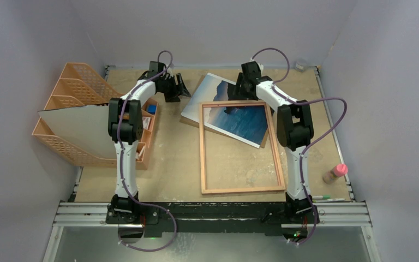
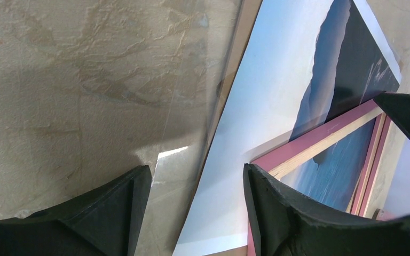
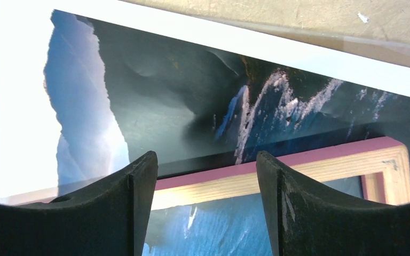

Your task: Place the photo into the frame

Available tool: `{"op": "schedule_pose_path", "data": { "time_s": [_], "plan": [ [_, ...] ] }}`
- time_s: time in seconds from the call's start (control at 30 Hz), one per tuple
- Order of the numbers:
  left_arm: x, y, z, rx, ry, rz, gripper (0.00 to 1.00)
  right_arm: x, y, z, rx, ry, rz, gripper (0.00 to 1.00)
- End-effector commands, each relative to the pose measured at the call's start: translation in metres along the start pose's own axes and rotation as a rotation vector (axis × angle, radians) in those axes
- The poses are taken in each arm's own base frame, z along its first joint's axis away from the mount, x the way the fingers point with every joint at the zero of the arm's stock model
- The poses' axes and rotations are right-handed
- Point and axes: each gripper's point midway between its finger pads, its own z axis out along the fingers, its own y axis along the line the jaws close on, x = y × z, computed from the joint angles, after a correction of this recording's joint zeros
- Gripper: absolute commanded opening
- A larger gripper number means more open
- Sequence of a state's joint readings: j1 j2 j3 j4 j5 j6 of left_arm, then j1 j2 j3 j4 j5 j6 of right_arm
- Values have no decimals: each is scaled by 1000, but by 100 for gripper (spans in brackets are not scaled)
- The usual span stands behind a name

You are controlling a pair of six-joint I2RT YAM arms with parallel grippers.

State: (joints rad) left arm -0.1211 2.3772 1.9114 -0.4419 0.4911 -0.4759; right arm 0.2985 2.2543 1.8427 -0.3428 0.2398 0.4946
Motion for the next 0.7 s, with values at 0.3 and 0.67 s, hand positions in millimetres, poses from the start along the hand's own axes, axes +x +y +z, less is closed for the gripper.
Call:
{"op": "schedule_pose_path", "data": {
  "time_s": [0.3, 0.67],
  "plan": [
    [29, 36, 18, -63, 87, -40, 67, -20, 12, 17, -16, -28, 10, 67],
    [42, 43, 29, -46, 128, -57, 67, 25, -30, 43, 148, 69, -129, 70]
  ]
}}
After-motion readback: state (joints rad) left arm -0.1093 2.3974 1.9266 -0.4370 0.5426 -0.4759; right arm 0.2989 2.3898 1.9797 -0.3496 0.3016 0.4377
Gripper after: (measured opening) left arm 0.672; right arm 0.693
